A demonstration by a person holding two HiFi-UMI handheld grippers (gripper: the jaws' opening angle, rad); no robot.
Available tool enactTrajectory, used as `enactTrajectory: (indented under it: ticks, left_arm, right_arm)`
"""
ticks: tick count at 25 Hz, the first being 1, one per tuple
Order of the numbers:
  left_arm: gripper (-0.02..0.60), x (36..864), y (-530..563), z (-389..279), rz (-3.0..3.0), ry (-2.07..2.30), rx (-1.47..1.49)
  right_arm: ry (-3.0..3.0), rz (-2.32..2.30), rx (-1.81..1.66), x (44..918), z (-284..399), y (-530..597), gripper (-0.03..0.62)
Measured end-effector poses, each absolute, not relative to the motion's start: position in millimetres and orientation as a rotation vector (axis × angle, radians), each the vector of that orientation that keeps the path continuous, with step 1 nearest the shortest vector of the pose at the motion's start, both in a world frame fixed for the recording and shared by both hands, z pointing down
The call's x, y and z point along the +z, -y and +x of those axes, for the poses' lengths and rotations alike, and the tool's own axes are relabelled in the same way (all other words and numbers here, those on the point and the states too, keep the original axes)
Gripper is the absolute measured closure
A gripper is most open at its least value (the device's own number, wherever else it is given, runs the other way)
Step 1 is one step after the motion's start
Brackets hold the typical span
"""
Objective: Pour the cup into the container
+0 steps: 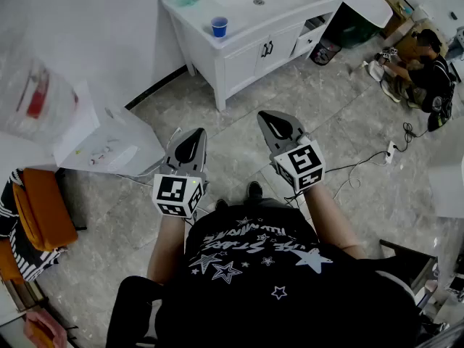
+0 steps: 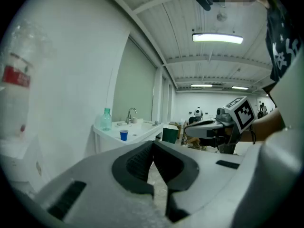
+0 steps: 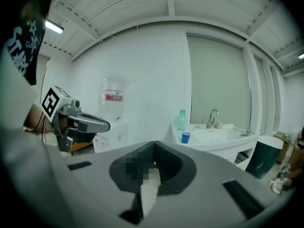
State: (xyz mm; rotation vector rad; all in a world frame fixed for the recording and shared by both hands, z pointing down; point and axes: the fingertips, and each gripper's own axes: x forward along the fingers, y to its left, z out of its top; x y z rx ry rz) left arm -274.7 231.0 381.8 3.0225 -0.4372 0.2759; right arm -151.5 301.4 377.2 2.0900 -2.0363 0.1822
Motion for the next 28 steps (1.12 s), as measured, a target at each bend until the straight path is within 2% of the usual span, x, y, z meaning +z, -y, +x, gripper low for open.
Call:
enactTrajectory:
  ticks: [16, 24, 28]
  left_arm:
    - [0.572, 392.7, -236.3, -216.3, 2.983, 0.555, 0.340]
    - [0.572, 395.9, -223.9, -218.3, 2.918, 0.744, 0.323]
    - [0.572, 395.5, -213.5, -214.8, 2.922, 0.768, 0.339]
  right_arm:
    - [2.182, 2.085, 0.289, 400.4, -85.9, -305.5, 0.588]
    - [2.231, 2.032, 0.289, 410.9, -58.3, -290.6, 0.586]
    - [2.255, 2.007, 0.286, 413.0, -52.0, -272.4, 0.511]
